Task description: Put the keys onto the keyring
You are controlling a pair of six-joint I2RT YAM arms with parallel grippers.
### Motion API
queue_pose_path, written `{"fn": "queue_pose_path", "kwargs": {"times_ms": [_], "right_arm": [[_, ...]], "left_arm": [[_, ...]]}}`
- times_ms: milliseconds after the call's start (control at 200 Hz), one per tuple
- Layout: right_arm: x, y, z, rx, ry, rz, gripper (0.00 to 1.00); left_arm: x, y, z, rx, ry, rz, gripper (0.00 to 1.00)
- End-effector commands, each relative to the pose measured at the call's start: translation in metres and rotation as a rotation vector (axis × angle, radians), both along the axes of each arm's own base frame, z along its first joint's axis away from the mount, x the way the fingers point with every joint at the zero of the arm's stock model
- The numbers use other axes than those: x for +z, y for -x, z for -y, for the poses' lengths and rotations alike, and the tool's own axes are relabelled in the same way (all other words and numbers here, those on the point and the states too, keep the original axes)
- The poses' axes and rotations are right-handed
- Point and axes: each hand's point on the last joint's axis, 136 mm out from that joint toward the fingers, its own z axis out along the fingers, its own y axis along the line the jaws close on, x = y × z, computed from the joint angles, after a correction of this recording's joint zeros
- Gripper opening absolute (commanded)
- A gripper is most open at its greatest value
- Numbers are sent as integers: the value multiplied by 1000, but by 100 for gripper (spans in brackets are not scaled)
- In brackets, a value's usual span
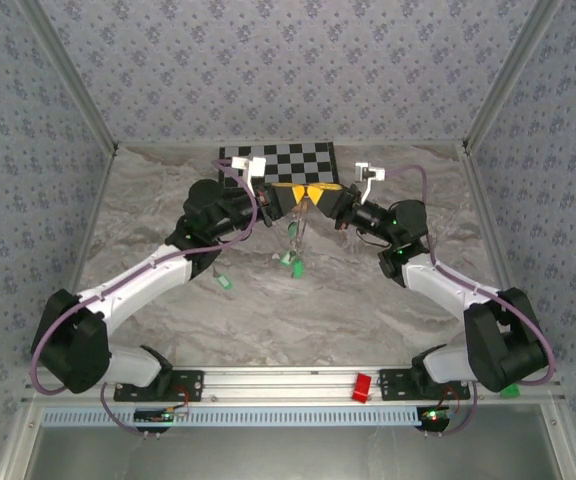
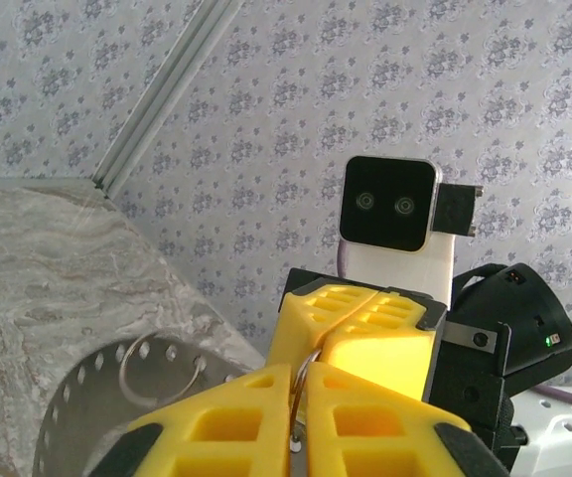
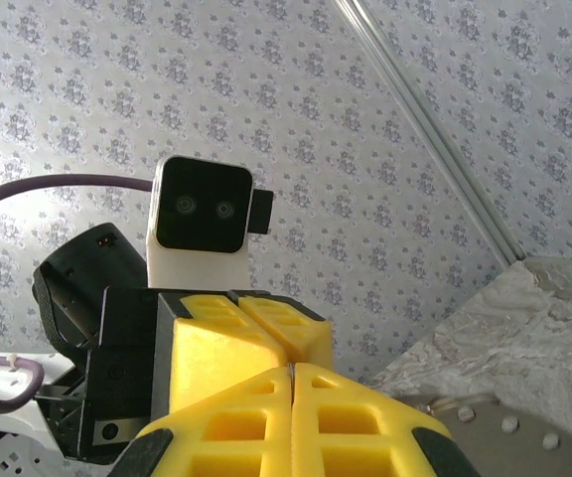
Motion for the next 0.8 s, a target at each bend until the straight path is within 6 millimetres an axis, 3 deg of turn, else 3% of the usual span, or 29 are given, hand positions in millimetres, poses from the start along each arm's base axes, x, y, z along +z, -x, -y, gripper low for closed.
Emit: {"fn": "queue_pose_path", "kwargs": {"times_ms": [0, 75, 205, 245, 345, 410, 440, 660, 795], "right_arm": [[15, 8, 1, 24, -35, 57, 0], [16, 8, 1, 21, -38, 56, 0], [15, 6, 2, 16, -38, 45, 0], [14, 4, 3, 14, -38, 35, 11], [11, -2, 10, -12, -38, 1, 19], [5, -9, 19, -54, -35, -38, 40], [2, -12, 24, -80, -34, -56, 43], [-23, -22, 59, -258, -6, -138, 44], [-27, -17, 65, -292, 17, -132, 44]], "left_arm": [[26, 8, 6, -43, 48, 73, 8], [26, 8, 7, -51, 47, 73, 0], [30, 9, 7, -52, 52, 79, 0], [31, 9, 6, -46, 51, 78, 0], [30, 5, 3, -8, 19, 56, 0], [28, 1, 1, 15, -1, 39, 0], [28, 1, -1, 24, -5, 31, 0], [19, -10, -5, 79, -43, -74, 0], [17, -13, -6, 82, -35, -115, 0]]}}
